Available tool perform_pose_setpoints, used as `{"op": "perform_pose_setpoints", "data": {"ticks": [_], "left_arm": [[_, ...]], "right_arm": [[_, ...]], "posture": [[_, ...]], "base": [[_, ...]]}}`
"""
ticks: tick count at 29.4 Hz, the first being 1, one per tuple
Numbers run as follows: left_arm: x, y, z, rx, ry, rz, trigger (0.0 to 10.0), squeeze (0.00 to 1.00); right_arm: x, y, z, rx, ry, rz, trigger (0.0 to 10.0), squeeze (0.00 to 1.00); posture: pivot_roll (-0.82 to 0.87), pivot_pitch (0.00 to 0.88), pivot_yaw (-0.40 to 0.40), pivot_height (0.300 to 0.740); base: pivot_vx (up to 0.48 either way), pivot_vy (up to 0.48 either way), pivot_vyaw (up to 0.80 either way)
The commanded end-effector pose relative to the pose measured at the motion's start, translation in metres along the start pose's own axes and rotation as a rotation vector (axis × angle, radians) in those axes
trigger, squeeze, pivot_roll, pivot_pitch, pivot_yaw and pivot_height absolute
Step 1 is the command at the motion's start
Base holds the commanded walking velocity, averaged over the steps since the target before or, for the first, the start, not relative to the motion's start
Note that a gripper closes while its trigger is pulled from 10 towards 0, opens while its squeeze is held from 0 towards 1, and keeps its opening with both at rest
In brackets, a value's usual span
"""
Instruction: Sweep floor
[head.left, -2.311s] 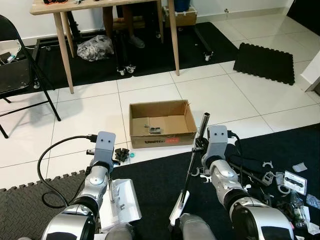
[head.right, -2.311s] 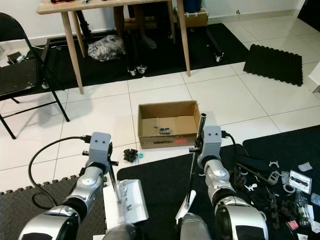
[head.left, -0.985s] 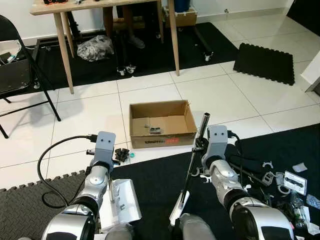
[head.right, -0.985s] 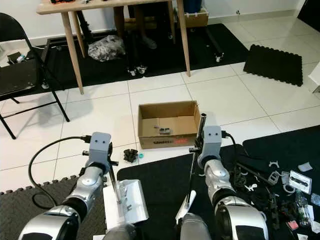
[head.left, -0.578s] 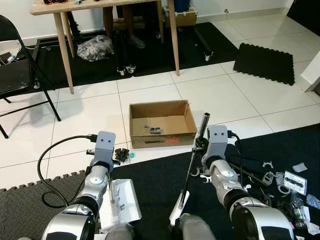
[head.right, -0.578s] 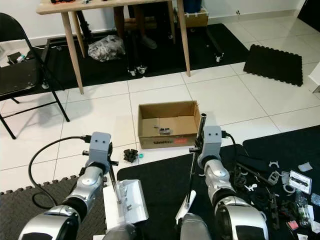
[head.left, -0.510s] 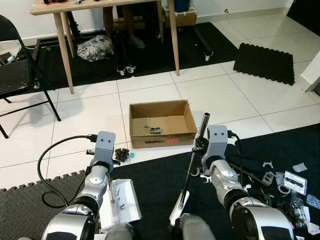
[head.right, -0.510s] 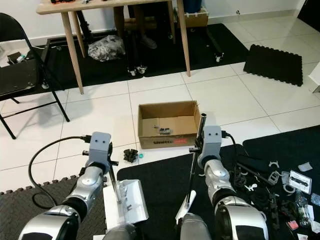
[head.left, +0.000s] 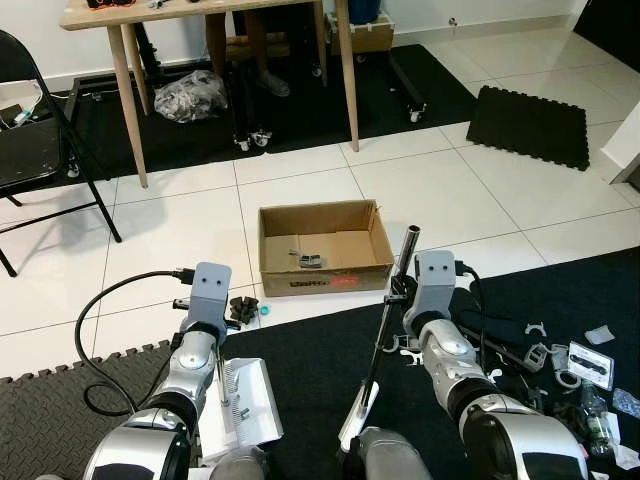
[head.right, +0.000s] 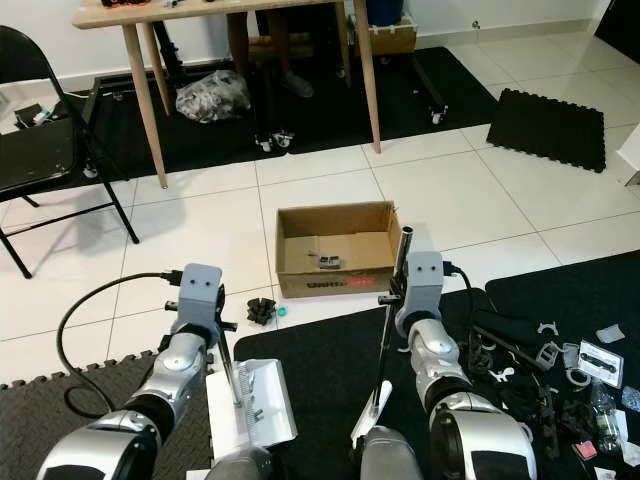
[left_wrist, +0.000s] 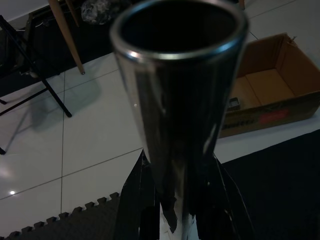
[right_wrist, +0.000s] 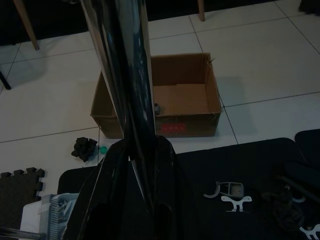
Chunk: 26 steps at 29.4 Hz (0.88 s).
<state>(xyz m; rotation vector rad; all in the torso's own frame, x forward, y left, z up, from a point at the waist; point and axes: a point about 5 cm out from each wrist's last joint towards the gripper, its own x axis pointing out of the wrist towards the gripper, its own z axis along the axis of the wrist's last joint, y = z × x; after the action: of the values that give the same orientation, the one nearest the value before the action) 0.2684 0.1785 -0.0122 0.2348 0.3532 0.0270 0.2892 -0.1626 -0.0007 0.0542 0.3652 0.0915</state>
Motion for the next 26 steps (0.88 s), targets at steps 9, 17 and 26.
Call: {"op": "perform_pose_setpoints", "data": {"ticks": [9,17,26], "left_arm": [[-0.0126,0.0139,-0.0309,0.069,0.152,0.043,10.0,0.0],[-0.0127,0.0139,-0.0311,0.068,0.152,0.044,10.0,0.0],[-0.0126,0.0141,-0.0309,0.069,0.153,0.044,10.0,0.0]], "right_arm": [[-0.0038,0.0007,-0.0119,0.019,0.058,-0.011,10.0,0.0],[-0.0039,0.0007,-0.0121,0.019,0.059,-0.011,10.0,0.0],[-0.0037,0.0008,-0.012,0.018,0.06,-0.012,10.0,0.0]], "posture": [[-0.02,0.001,0.033,0.74],[-0.02,0.001,0.033,0.74],[-0.02,0.001,0.033,0.74]], "base": [[0.0,0.0,0.0],[0.0,0.0,0.0],[0.0,0.0,0.0]]}}
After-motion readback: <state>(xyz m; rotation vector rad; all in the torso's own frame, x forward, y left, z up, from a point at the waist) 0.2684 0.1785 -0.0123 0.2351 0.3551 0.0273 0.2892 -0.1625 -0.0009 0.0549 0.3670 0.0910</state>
